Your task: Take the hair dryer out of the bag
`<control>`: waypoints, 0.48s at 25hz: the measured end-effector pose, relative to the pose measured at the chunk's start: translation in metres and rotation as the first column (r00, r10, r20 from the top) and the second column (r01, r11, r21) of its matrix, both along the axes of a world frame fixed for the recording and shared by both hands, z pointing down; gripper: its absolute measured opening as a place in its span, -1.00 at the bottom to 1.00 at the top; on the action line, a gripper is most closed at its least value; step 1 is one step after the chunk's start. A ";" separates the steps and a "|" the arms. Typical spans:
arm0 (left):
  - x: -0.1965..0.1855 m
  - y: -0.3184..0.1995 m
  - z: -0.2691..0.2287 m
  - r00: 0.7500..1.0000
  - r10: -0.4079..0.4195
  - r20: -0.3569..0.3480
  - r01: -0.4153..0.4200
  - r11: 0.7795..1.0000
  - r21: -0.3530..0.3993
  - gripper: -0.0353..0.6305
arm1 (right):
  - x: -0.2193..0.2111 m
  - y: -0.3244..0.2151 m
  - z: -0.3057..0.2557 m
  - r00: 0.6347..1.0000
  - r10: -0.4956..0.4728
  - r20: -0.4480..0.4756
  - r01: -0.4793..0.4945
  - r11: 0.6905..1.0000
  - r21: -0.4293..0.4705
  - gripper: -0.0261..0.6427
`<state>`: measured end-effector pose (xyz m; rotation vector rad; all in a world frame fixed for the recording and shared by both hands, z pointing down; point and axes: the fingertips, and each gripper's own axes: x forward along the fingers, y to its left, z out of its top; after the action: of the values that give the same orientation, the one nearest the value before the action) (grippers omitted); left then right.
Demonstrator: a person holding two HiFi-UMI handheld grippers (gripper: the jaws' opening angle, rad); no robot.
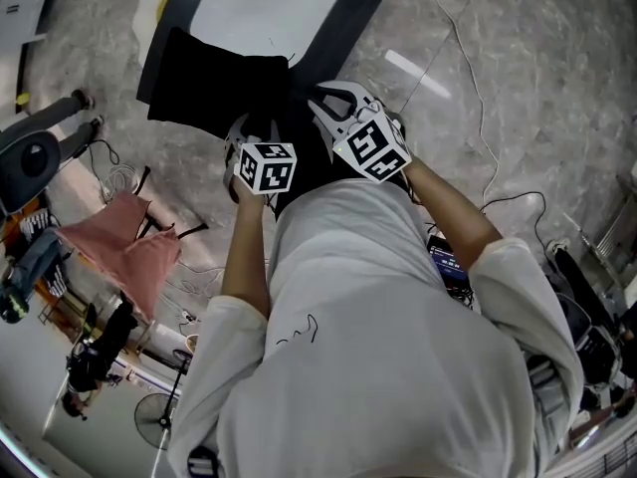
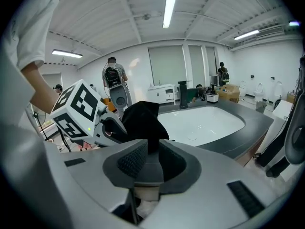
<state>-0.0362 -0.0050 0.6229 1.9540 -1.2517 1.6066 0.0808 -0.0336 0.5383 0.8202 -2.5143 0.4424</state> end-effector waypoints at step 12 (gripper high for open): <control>-0.039 -0.022 -0.028 0.968 -0.196 -0.158 0.210 0.974 0.080 -0.81 | -0.030 0.005 0.007 0.998 -0.055 -0.007 0.055 0.998 -0.027 -0.71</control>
<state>-0.0748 -0.0271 0.5948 1.8918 -1.4393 1.2987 0.0512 -0.0290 0.5449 0.7400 -2.5114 0.4520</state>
